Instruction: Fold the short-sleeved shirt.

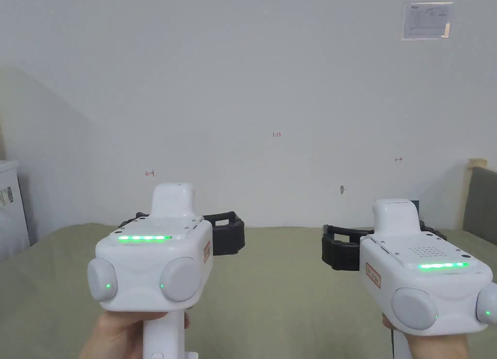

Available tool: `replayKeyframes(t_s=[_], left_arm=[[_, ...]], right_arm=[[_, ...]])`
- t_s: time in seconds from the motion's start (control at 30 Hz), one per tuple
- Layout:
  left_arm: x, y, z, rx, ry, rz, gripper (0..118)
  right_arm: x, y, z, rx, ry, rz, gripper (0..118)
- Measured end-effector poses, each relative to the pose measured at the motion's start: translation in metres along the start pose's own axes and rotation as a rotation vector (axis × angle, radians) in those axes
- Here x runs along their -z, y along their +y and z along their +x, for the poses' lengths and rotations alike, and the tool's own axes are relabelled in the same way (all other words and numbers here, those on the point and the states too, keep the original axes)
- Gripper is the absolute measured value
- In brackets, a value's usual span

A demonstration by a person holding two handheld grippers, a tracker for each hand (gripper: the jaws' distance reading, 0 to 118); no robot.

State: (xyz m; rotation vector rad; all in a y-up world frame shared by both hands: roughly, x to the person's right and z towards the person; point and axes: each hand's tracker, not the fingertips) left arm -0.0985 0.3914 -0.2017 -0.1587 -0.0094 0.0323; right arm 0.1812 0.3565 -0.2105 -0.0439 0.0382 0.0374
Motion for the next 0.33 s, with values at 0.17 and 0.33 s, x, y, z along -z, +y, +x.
replayKeyframes(t_s=[0.17,0.33], left_arm=[[0.0027,0.0028,-0.0022,0.028,-0.016,-0.009,118],[0.0096,0.0111,-0.0024,-0.085,0.032,-0.091,118]], right_arm=[[-0.0020,0.0015,0.0003,0.007,0.002,0.001,118],[-0.0046,0.0038,0.0016,0.007,-0.001,0.004,118]])
